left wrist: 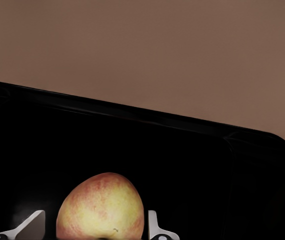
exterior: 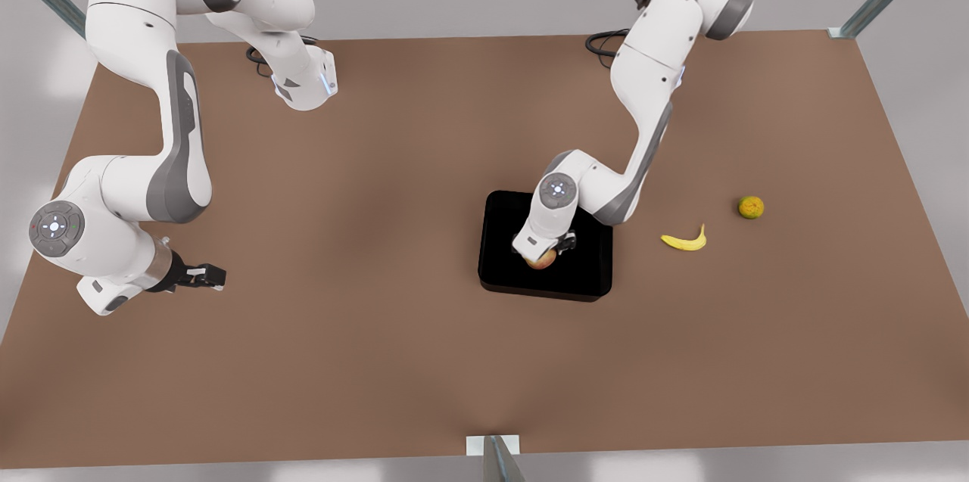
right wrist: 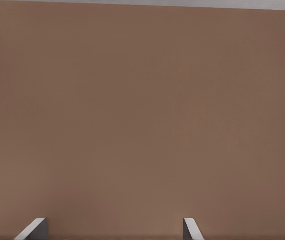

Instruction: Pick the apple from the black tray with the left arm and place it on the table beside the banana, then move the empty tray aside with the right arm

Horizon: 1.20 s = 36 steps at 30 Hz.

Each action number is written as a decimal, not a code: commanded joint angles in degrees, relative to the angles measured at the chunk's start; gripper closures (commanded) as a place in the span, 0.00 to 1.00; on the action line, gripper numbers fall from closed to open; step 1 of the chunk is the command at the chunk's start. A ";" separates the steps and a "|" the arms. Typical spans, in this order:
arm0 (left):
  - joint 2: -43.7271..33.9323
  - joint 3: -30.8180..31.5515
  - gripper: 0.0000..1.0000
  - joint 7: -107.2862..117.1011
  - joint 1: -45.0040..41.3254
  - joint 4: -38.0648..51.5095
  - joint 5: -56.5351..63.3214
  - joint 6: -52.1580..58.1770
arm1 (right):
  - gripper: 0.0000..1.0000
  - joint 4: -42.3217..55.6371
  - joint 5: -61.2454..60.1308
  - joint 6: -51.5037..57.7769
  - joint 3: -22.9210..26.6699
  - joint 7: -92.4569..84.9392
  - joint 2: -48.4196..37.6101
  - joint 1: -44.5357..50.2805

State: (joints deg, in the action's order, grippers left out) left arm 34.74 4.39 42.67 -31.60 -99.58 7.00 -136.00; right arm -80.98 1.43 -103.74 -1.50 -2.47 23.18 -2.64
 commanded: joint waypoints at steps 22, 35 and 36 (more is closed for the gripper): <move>3.85 -0.26 0.00 5.67 -0.66 -2.55 4.34 -6.21 | 0.00 0.03 -0.03 0.03 0.18 -0.17 -0.07 0.00; -11.79 -0.26 0.12 -10.31 5.84 -2.46 1.27 17.96 | 0.00 0.03 -0.12 0.03 0.18 0.27 -0.07 0.00; -14.61 -0.35 0.12 -16.99 9.45 -2.46 0.29 21.74 | 0.00 0.29 -0.38 0.20 -0.52 0.71 -0.24 0.26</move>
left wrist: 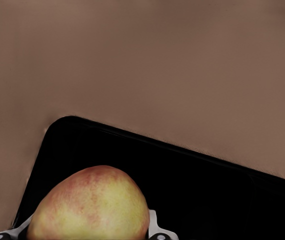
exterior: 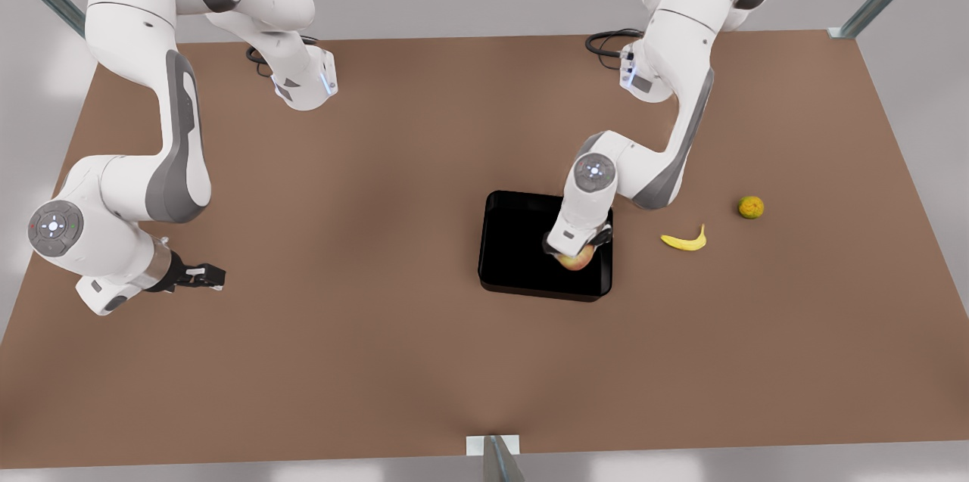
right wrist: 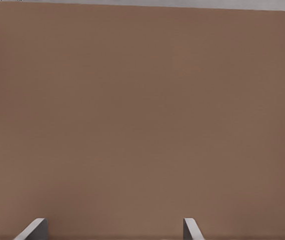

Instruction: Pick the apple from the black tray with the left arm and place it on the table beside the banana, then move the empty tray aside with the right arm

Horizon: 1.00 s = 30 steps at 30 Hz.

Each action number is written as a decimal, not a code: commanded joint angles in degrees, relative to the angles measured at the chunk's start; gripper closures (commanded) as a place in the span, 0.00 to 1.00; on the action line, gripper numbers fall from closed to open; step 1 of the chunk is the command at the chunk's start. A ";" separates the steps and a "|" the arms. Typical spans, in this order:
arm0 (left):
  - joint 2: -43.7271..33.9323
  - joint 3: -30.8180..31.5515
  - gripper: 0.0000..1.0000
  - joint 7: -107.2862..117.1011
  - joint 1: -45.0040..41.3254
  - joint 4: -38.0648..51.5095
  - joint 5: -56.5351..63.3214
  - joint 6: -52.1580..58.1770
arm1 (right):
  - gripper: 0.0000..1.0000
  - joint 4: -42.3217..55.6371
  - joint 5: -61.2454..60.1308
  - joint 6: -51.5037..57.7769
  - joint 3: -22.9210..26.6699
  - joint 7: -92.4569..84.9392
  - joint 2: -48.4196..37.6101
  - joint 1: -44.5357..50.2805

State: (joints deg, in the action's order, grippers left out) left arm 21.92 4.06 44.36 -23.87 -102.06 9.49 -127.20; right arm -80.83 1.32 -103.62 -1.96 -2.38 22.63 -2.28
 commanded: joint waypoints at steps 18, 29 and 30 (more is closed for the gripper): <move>-2.14 4.37 0.00 -44.10 33.10 -1.14 -0.34 5.97 | 0.00 -2.67 1.13 -19.69 -19.75 88.95 0.48 27.16; -8.65 7.01 0.00 -51.75 35.12 17.60 -8.43 33.95 | 0.00 -7.77 15.73 -34.20 -20.37 91.94 8.57 28.30; -8.04 6.67 0.00 -51.75 34.34 17.86 -8.34 33.78 | 0.00 -7.85 17.13 -34.20 -20.37 91.50 9.80 28.21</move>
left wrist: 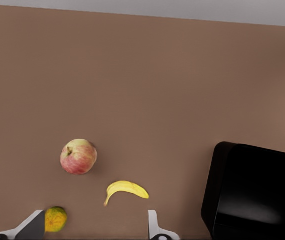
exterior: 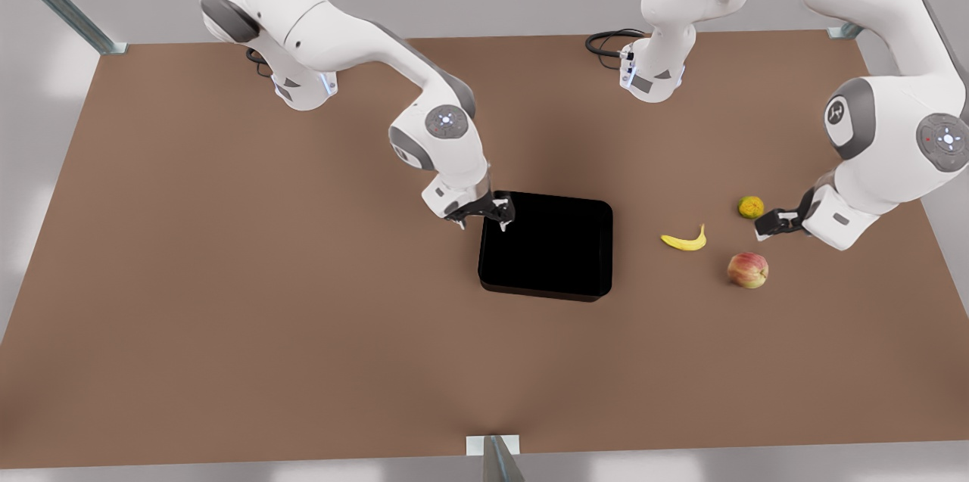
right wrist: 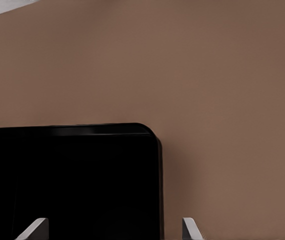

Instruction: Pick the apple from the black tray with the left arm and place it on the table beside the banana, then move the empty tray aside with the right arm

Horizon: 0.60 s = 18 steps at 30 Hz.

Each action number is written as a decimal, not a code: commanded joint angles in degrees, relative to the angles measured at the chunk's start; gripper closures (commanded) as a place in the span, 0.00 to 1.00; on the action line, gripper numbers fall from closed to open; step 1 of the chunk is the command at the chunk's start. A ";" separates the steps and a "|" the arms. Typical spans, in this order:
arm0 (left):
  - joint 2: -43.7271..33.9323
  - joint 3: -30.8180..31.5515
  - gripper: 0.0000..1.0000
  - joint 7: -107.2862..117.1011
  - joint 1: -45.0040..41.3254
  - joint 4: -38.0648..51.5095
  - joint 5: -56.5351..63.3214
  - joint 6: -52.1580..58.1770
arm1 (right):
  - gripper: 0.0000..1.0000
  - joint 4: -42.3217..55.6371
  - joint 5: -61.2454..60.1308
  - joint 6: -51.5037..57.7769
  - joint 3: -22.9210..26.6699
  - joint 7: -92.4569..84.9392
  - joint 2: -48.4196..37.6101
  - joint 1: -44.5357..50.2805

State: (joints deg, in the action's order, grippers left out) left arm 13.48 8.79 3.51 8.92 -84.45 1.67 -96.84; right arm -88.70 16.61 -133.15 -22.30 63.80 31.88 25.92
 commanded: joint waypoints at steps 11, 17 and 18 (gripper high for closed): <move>-4.96 -12.13 0.00 -17.31 -10.41 -7.57 -6.07 0.24 | 0.00 -0.07 5.01 -6.07 -0.99 24.00 9.08 0.18; -4.69 -12.22 0.00 -17.75 -10.24 -7.66 -5.98 0.16 | 0.00 -0.07 7.12 -6.69 -1.34 23.56 12.16 0.62; -4.34 -12.13 0.00 -17.66 -10.41 -7.57 -5.98 0.07 | 0.00 -0.07 7.29 -6.78 -1.34 23.29 12.42 0.54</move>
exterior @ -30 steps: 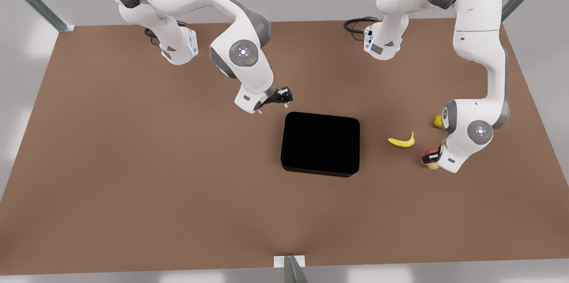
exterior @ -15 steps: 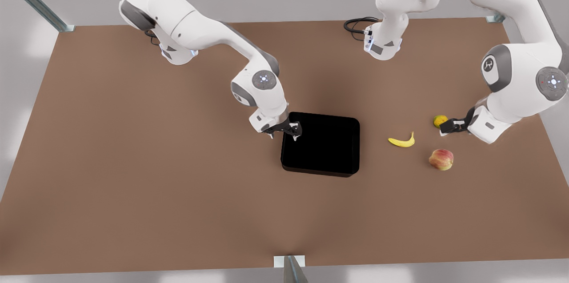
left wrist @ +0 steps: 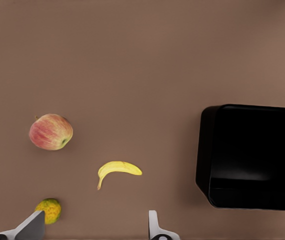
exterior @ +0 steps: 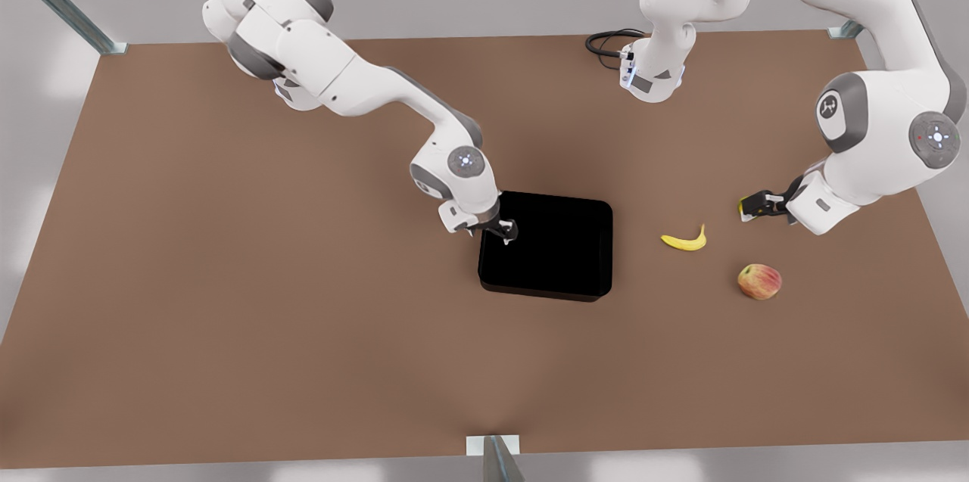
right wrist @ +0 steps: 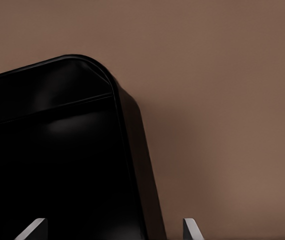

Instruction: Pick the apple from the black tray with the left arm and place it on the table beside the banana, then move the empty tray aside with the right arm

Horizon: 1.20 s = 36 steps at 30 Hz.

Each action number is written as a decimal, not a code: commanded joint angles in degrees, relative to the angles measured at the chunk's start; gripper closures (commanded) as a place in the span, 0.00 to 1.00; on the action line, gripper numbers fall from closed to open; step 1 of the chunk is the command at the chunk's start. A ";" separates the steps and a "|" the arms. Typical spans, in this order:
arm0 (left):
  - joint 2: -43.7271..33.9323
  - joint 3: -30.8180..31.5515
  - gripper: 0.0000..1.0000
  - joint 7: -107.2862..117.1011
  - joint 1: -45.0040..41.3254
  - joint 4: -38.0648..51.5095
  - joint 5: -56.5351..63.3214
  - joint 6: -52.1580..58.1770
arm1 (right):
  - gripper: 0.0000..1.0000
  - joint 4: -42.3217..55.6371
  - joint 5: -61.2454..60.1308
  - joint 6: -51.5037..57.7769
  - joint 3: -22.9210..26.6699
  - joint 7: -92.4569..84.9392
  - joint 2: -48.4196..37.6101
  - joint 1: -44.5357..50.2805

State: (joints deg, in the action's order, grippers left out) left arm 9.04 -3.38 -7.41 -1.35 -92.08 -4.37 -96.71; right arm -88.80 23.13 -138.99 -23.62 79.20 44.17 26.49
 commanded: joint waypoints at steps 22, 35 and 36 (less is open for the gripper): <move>0.37 0.04 0.00 -6.30 -0.94 0.06 3.14 -0.50 | 0.83 0.29 4.47 6.45 -9.77 -1.50 -1.90 -8.82; 0.45 0.04 0.00 -6.13 -1.02 0.05 3.05 -0.50 | 0.86 1.87 9.04 40.73 -43.70 -34.81 -2.43 -49.08; 0.45 0.13 0.00 -6.13 -1.02 -0.03 3.05 -0.50 | 0.86 2.22 10.71 42.66 -43.52 -39.38 -2.34 -49.08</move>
State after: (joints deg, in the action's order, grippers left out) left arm 9.55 -3.27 -12.91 -2.32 -92.10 -1.36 -97.22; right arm -86.67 30.64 -108.55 -66.83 67.34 41.85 -22.31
